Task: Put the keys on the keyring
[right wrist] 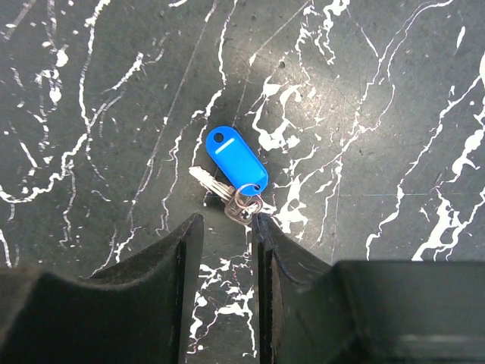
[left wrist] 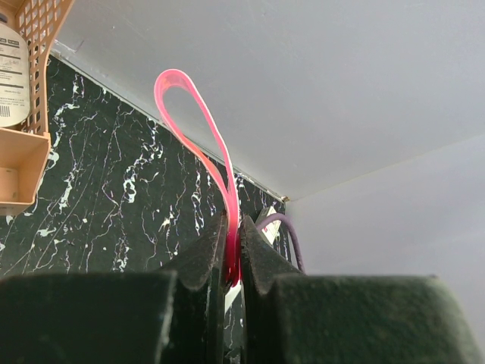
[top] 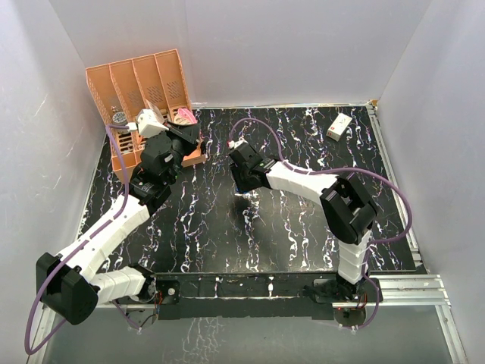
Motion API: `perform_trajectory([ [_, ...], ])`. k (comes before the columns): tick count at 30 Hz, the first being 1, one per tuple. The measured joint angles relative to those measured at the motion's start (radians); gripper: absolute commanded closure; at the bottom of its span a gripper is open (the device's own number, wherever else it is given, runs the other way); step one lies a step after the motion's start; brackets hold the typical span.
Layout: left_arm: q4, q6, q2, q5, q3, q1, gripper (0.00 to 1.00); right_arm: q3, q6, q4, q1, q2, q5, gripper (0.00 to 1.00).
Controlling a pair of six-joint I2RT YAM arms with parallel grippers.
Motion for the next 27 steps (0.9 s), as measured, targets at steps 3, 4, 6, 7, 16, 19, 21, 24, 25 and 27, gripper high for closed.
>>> perform_trajectory([
  [3,0.000,0.000,0.000,0.000,0.000,0.000,1.00,0.000,0.000,-0.004,0.000,0.022,0.003,0.73],
  [4,0.000,0.000,0.000,0.000,0.000,0.000,1.00,0.000,0.000,-0.005,0.000,0.031,0.003,0.73],
  [6,0.000,0.000,0.000,0.000,0.000,0.000,1.00,0.000,0.000,-0.011,0.000,0.046,0.002,0.73],
  [7,0.000,0.000,0.000,0.000,0.000,0.000,1.00,0.000,0.000,-0.014,0.000,0.051,0.002,0.73],
  [16,0.000,0.002,0.000,0.000,0.000,0.000,1.00,0.000,0.000,-0.018,0.000,0.061,0.002,0.75],
  [19,0.000,0.003,0.000,0.000,0.000,0.000,1.00,0.000,0.000,-0.018,0.000,0.077,0.002,0.76],
  [21,0.000,0.003,0.000,0.000,0.000,0.000,1.00,0.000,0.000,-0.018,0.000,0.090,0.002,0.76],
  [24,0.000,0.003,0.000,0.000,0.000,0.000,1.00,0.000,0.000,-0.019,0.000,0.106,0.002,0.76],
  [25,0.000,0.003,0.000,0.000,0.000,0.000,1.00,0.000,0.000,-0.018,0.000,0.108,0.002,0.77],
  [27,0.000,0.004,0.000,0.000,0.000,0.000,1.00,0.000,0.000,-0.018,0.000,0.108,0.002,0.77],
])
